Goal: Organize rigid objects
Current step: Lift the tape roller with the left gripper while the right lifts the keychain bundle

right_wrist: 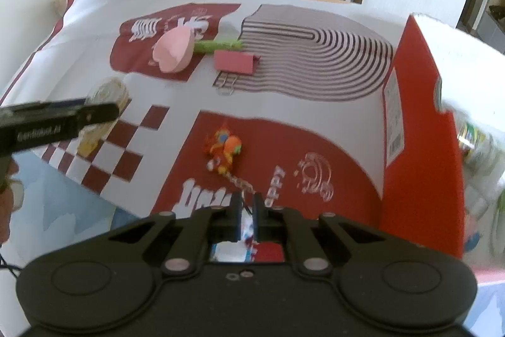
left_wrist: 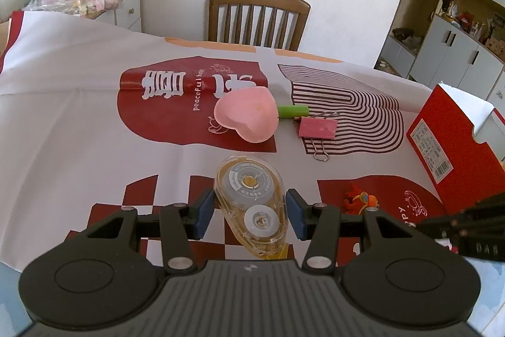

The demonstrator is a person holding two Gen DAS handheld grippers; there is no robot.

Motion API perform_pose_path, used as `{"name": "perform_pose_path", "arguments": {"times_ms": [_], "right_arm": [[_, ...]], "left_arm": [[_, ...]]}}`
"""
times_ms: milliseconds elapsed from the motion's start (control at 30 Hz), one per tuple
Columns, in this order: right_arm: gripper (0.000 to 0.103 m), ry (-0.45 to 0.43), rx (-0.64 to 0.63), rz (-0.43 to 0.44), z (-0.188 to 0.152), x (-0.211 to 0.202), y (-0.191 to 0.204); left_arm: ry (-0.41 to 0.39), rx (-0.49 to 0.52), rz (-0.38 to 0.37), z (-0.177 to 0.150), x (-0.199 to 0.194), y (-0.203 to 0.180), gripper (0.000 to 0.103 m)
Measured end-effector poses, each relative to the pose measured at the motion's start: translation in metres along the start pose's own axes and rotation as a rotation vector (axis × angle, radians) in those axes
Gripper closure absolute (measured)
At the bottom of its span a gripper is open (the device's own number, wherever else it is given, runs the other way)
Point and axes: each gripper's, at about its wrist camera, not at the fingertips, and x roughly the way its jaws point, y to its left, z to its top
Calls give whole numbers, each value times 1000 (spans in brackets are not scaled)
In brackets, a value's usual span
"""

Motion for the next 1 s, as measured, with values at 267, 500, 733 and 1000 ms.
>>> {"name": "perform_pose_path", "arguments": {"times_ms": [267, 500, 733, 1000], "right_arm": [[84, -32, -28, 7, 28, 10, 0], [56, 0, -63, 36, 28, 28, 17], [51, 16, -82, 20, 29, 47, 25], [48, 8, -164, -28, 23, 54, 38]], "left_arm": [[6, -2, -5, 1, 5, 1, 54], [7, 0, -11, 2, 8, 2, 54], [19, 1, -9, 2, 12, 2, 54], [21, -2, -9, 1, 14, 1, 54]]}}
